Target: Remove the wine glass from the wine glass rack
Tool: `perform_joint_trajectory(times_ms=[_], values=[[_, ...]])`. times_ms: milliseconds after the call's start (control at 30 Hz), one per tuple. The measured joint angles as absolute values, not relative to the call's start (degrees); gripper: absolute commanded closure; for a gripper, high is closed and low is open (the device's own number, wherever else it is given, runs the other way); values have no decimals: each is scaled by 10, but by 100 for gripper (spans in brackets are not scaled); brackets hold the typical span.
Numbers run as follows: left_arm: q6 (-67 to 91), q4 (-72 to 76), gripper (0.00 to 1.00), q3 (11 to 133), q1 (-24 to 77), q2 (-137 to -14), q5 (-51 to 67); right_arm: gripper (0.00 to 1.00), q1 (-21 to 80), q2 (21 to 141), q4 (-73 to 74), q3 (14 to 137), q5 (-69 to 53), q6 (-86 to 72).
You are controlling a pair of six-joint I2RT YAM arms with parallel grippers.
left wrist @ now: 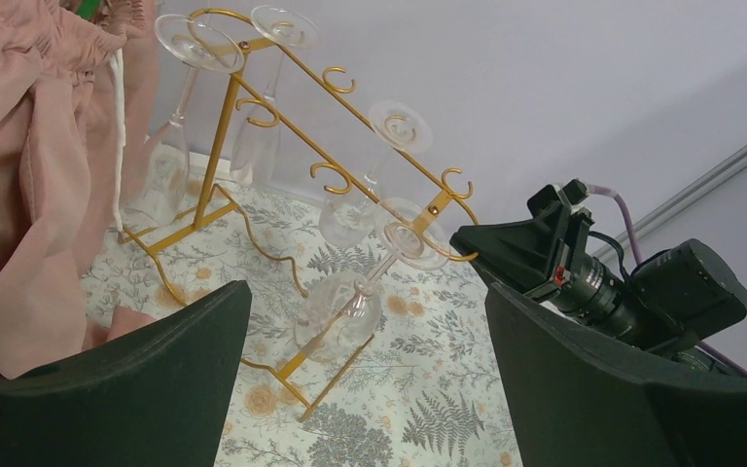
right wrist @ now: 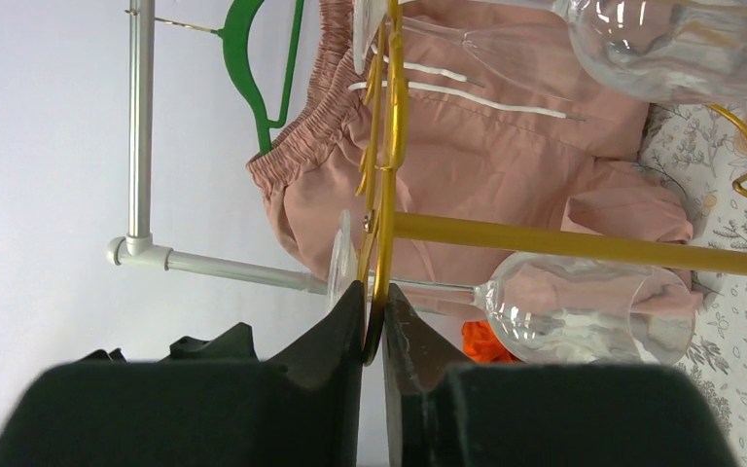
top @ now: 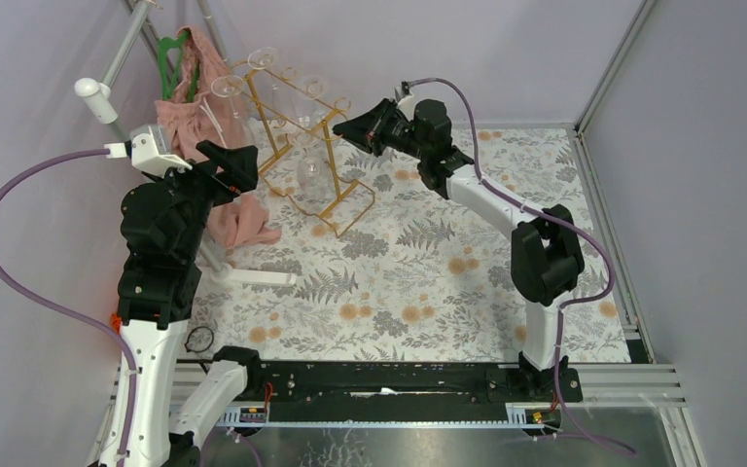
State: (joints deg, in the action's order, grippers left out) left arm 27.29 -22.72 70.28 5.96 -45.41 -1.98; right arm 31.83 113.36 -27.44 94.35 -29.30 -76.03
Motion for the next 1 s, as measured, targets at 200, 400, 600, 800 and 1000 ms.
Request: perform_joint_trajectory(times_ms=[200, 400, 600, 800, 1000], values=[[273, -227, 1, 703, 60, -454, -20, 100, 318, 1101, -255, 912, -276, -759], [275, -227, 1, 703, 60, -454, -13, 100, 316, 1048, -244, 855, -259, -754], [281, -224, 1, 698, 60, -460, 1, 100, 306, 1006, -253, 803, -260, -755], [290, -222, 1, 695, 60, -475, 22, 100, 297, 977, -243, 776, -260, -748], [299, -219, 1, 689, 60, -484, 35, 100, 286, 943, -196, 763, -264, -726]])
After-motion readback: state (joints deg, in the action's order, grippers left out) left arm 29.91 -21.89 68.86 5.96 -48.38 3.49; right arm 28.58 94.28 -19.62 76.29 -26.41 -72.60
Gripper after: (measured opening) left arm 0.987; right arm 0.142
